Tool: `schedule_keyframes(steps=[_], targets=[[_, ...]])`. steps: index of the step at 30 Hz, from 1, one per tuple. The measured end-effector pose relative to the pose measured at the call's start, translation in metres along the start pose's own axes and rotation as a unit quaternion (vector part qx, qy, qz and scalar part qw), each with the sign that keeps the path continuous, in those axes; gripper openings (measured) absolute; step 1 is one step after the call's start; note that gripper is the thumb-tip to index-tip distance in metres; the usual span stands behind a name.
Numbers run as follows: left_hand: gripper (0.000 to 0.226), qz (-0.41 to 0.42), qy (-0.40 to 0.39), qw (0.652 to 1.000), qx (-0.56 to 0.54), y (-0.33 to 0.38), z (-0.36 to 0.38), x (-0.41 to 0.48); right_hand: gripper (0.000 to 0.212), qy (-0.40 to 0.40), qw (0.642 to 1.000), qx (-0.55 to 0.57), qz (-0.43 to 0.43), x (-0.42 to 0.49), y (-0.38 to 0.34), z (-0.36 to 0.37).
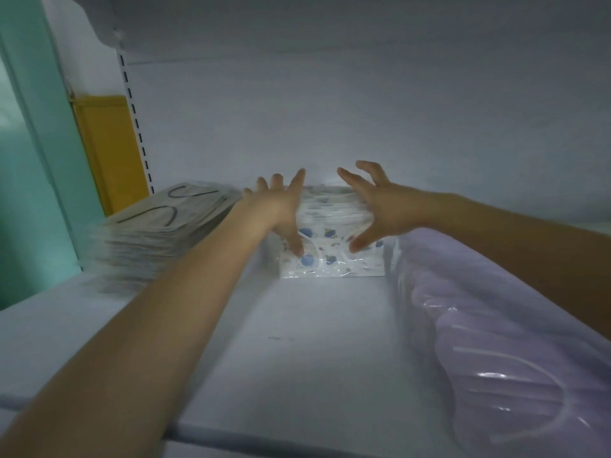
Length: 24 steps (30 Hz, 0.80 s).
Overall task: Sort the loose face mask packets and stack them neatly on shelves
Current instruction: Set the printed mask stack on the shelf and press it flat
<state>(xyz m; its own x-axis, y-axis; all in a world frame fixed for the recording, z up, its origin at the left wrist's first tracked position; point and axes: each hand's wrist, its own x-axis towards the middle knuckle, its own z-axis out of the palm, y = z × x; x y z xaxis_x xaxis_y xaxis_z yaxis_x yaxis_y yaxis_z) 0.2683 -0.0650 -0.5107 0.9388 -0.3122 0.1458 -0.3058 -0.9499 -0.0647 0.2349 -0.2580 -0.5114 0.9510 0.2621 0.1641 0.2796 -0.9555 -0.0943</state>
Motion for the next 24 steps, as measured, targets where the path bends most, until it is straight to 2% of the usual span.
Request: schedule_keyframes(steps=[3, 7, 10, 11, 13, 17, 20, 22, 24], targets=[[0.146, -0.021, 0.017, 0.995, -0.100, -0.008, 0.010, -0.012, 0.136, -0.068, 0.997, -0.032, 0.034, 0.008, -0.010, -0.019], [0.148, 0.006, 0.010, 0.971, -0.238, -0.024, 0.026, -0.016, 0.127, -0.091, 0.993, -0.028, 0.070, 0.029, -0.022, -0.039], [0.147, 0.014, 0.033, 0.942, -0.335, -0.037, 0.036, -0.010, 0.092, -0.056, 0.993, 0.067, 0.077, 0.052, -0.032, -0.037], [0.145, 0.015, 0.027, 0.927, -0.373, -0.039, 0.039, -0.008, 0.086, -0.040, 0.993, 0.077, 0.082, 0.057, -0.034, -0.033], [0.142, 0.023, -0.005, 0.896, -0.443, -0.040, 0.046, -0.006, 0.082, -0.031, 0.993, 0.066, 0.098, 0.064, -0.037, -0.025], [0.138, 0.041, -0.033, 0.854, -0.517, -0.038, 0.057, -0.007, 0.072, -0.001, 0.995, 0.015, 0.100, 0.063, -0.033, -0.005], [0.141, 0.046, -0.051, 0.829, -0.555, -0.041, 0.058, -0.006, 0.060, 0.071, 0.994, 0.071, 0.050, 0.048, -0.029, 0.003], [0.153, 0.043, -0.058, 0.827, -0.557, -0.043, 0.056, -0.007, 0.047, 0.109, 0.989, 0.096, 0.019, 0.041, -0.025, 0.005], [0.158, 0.039, -0.057, 0.841, -0.536, -0.043, 0.055, -0.008, 0.043, 0.117, 0.989, 0.090, 0.015, 0.038, -0.025, 0.004]])
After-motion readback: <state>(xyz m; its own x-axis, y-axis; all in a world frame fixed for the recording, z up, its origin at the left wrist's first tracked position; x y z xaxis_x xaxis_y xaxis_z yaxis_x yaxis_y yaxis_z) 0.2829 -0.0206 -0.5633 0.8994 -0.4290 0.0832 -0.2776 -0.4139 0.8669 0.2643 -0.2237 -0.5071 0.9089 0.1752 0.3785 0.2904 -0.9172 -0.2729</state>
